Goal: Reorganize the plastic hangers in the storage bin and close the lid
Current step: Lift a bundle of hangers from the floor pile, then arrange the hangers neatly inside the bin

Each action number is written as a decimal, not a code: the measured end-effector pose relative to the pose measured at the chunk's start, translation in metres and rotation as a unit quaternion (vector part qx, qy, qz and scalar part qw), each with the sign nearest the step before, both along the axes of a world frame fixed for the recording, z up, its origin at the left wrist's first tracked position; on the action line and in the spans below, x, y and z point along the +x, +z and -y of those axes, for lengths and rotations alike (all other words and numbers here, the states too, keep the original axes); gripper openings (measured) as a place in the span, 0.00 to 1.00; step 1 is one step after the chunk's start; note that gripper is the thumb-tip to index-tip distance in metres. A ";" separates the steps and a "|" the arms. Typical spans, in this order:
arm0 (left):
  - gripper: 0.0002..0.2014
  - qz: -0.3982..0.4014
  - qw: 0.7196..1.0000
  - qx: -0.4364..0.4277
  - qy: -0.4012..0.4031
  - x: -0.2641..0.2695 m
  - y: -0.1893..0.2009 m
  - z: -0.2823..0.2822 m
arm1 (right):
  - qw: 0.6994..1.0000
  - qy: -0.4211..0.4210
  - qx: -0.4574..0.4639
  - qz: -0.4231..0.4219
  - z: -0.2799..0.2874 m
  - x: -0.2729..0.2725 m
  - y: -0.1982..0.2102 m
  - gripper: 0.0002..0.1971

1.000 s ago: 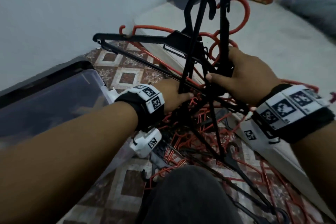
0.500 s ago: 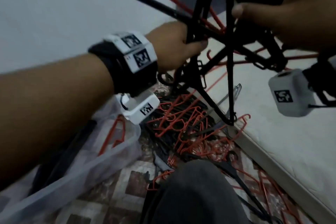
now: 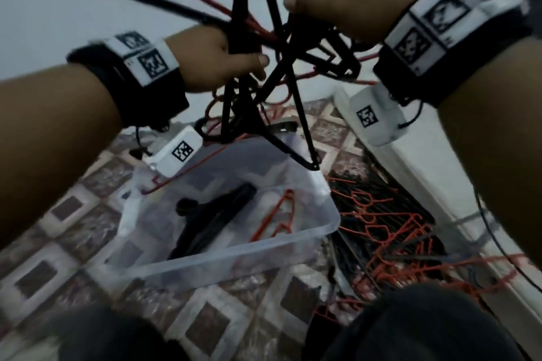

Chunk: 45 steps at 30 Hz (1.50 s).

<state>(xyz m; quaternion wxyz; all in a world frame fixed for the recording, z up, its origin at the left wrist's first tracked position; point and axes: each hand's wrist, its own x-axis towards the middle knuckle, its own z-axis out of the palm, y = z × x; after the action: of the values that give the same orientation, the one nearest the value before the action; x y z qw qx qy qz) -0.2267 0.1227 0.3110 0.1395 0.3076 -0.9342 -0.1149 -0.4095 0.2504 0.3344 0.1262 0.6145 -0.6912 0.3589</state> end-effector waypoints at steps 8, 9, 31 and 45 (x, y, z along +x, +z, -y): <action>0.30 0.051 0.989 0.084 0.107 0.084 -0.135 0.065 | 0.980 0.087 0.148 0.101 0.111 0.071 -0.091 0.24; 0.27 0.053 0.989 0.096 0.104 0.089 -0.153 0.069 | 0.976 0.090 0.159 0.114 0.122 0.075 -0.108 0.24; 0.20 0.155 0.947 0.270 0.078 0.114 -0.318 0.122 | 0.922 0.067 0.293 0.243 0.198 0.073 -0.323 0.13; 0.15 -0.055 0.863 0.463 0.192 0.179 -0.293 0.140 | 0.911 -0.052 0.367 0.181 0.183 0.061 -0.329 0.08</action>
<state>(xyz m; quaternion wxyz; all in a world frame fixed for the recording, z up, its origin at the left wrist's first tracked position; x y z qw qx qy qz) -0.0477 -0.0177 0.0179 0.0512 0.5031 -0.6868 -0.5221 -0.3484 0.0669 0.0050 -0.2170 0.5047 -0.8164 0.1779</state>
